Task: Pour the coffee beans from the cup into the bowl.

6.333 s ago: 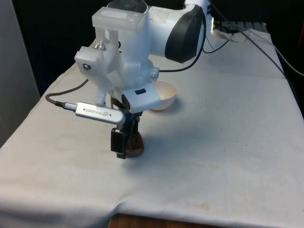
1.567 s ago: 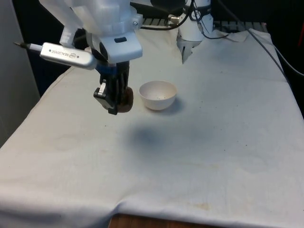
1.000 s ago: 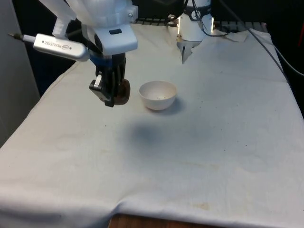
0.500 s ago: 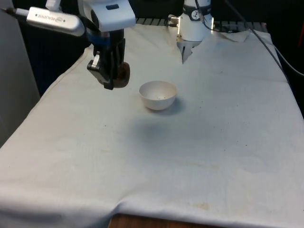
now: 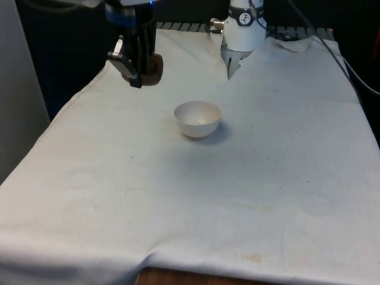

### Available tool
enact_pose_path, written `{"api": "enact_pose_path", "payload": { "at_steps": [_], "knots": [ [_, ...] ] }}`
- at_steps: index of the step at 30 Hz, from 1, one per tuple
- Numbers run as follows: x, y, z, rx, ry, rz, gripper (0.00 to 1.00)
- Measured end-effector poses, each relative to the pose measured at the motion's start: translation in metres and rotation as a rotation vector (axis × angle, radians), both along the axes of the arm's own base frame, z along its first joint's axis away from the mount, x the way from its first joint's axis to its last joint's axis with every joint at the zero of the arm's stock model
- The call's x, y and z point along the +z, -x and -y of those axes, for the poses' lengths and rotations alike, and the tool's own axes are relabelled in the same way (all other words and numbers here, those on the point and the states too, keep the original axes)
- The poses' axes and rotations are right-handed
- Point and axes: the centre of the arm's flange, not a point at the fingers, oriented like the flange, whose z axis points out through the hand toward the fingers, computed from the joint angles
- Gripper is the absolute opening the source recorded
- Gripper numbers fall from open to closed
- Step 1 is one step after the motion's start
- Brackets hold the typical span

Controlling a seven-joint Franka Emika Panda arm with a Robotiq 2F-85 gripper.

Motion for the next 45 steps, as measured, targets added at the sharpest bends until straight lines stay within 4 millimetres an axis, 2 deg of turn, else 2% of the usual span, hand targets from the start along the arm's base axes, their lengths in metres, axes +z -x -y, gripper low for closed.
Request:
{"api": "enact_pose_path", "payload": {
  "at_steps": [6,27,45],
  "knots": [
    [0.016,0.005,0.001,-0.005,-0.004,-0.005,0.04],
    [0.035,0.006,0.003,-0.01,-0.012,0.039,0.04],
    [0.031,0.007,0.004,-0.014,-0.015,0.026,0.04]
  ]
}}
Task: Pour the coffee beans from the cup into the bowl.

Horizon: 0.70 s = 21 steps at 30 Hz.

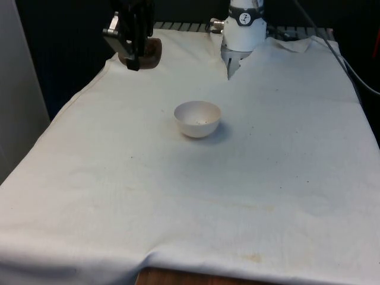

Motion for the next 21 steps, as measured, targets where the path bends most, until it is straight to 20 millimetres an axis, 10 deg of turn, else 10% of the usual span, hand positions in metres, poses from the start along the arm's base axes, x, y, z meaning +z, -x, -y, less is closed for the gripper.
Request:
{"api": "enact_pose_path", "payload": {
  "at_steps": [21],
  "knots": [
    [0.04,0.007,0.002,-0.007,-0.008,0.053,0.04]
  ]
}}
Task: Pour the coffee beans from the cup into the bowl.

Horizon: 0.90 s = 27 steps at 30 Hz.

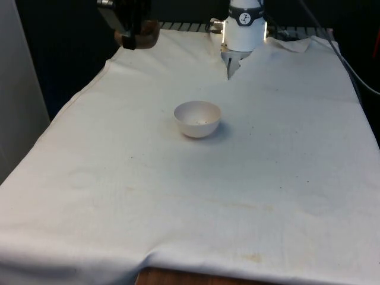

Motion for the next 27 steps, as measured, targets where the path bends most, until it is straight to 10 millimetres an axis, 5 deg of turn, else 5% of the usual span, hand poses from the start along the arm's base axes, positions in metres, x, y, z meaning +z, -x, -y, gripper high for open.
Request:
{"api": "enact_pose_path", "payload": {
  "at_steps": [17,27],
  "knots": [
    [-0.001,-0.006,0.001,-0.003,-0.016,0.057,0.04],
    [-0.022,-0.009,0.003,-0.009,-0.021,0.079,0.04]
  ]
}}
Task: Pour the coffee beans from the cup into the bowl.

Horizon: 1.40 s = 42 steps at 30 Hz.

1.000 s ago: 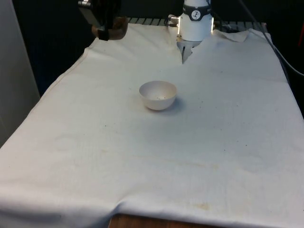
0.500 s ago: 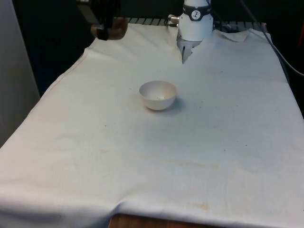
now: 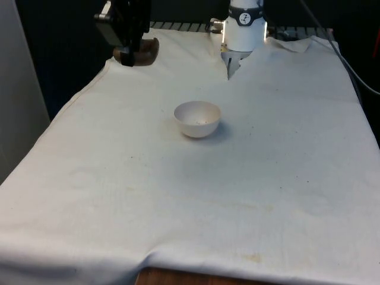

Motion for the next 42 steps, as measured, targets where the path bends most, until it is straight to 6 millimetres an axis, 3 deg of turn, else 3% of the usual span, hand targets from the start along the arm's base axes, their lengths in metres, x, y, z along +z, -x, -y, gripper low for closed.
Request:
{"api": "enact_pose_path", "payload": {
  "at_steps": [42],
  "knots": [
    [-0.082,0.015,0.007,-0.16,-0.004,-0.092,0.04]
  ]
}}
